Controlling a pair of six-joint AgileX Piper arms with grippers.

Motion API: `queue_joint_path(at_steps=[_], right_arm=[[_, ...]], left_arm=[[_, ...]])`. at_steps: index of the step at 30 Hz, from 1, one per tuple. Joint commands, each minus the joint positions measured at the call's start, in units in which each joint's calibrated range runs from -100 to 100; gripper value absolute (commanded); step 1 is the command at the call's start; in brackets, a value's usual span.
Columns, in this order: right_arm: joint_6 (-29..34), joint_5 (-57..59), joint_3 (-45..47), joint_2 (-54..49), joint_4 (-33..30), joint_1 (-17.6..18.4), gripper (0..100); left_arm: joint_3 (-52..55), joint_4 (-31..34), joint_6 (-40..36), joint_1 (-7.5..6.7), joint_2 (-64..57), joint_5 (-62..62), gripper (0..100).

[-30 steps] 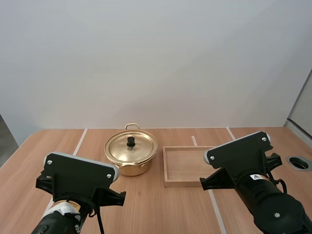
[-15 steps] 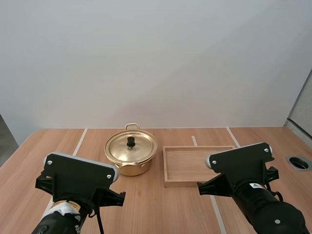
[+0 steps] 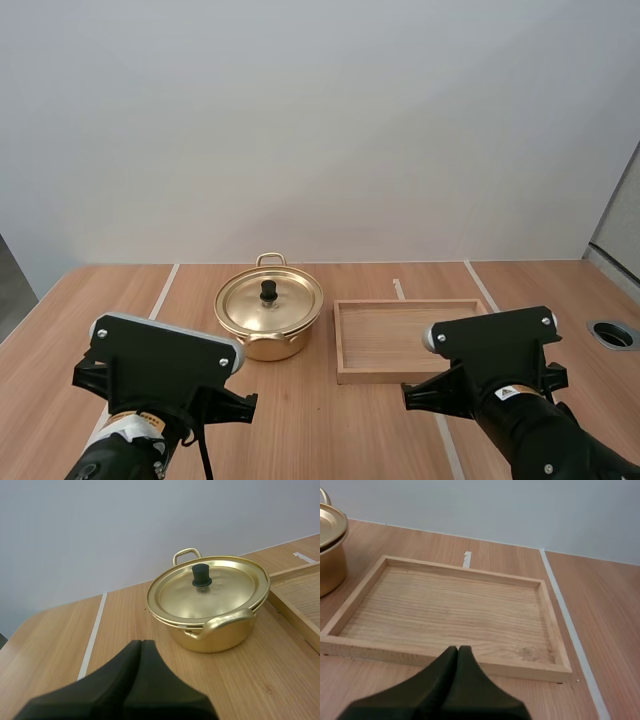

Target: Open the pot, put the pineapple inside, and close it

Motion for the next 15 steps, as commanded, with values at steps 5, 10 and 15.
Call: queue_joint_path(at_steps=[5, 10, 15], right_arm=[[25.11, 5.96, 0.14, -12.43, -15.52, -0.11, 0], [35.04, 11.83, 0.14, -19.67, -20.96, -0.11, 0], [35.87, 12.58, 0.14, -19.67, -22.05, 1.21, 0]], left_arm=[[0.12, 0.06, -0.47, -0.07, -0.35, -1.64, 0], [0.12, 0.06, -0.47, -0.07, -0.35, -1.64, 0], [0.12, 0.06, -0.47, -0.07, -0.35, -1.64, 0]])
